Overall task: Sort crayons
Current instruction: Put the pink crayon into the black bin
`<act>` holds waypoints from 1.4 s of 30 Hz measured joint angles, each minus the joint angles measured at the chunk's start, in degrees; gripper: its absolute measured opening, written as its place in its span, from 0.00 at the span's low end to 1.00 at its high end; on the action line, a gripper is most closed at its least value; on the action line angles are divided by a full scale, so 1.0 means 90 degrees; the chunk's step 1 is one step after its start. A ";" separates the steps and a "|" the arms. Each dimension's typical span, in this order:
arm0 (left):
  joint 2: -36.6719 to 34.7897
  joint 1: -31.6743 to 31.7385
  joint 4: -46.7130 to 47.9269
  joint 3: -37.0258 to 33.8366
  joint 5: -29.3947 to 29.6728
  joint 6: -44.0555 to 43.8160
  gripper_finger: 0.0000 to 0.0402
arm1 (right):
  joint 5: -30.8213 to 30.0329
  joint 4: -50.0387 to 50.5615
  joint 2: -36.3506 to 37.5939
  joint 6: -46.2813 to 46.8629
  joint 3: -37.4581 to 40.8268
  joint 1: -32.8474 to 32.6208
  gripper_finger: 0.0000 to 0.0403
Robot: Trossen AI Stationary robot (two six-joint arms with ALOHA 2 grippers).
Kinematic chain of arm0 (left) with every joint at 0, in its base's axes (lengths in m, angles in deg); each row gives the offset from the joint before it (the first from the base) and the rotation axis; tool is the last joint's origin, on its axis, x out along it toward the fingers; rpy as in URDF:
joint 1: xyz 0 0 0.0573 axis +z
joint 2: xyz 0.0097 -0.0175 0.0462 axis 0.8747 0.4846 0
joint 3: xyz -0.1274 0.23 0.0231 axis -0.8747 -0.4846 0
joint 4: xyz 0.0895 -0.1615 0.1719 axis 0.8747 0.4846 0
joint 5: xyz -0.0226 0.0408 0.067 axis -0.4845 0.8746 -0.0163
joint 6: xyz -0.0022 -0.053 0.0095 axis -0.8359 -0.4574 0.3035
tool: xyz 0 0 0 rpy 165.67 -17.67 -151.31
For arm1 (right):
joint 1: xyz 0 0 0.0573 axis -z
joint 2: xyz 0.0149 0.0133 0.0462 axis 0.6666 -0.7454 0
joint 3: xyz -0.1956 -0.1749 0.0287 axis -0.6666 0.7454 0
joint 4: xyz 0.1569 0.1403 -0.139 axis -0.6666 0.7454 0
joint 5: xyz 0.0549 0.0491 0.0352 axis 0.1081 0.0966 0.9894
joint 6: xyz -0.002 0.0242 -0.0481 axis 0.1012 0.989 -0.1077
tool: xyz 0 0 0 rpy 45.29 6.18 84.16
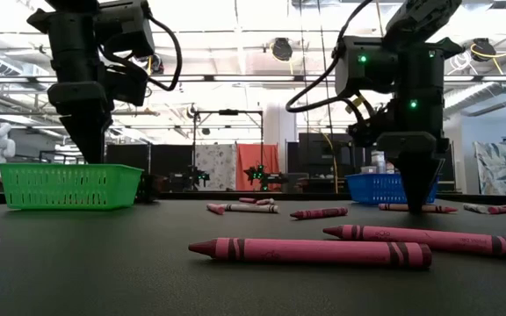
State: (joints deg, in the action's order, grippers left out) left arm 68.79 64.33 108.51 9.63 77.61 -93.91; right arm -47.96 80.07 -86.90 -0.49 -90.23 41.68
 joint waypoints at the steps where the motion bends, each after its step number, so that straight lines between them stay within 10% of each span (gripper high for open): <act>1: 0.0002 0.0000 -0.0002 0.0000 -0.0068 0.0000 0.20 | 0.0002 -0.0003 0.0022 -0.0023 0.0000 0.0000 0.01; 42: 0.0002 -0.0001 -0.6597 0.0007 -0.0556 0.0384 0.20 | -0.0482 -0.2733 0.0938 -0.3156 -0.1860 -0.0041 0.01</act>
State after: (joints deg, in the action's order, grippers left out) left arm 68.81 64.32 49.14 9.70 72.60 -90.45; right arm -52.30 55.47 -78.46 -28.89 -106.97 41.31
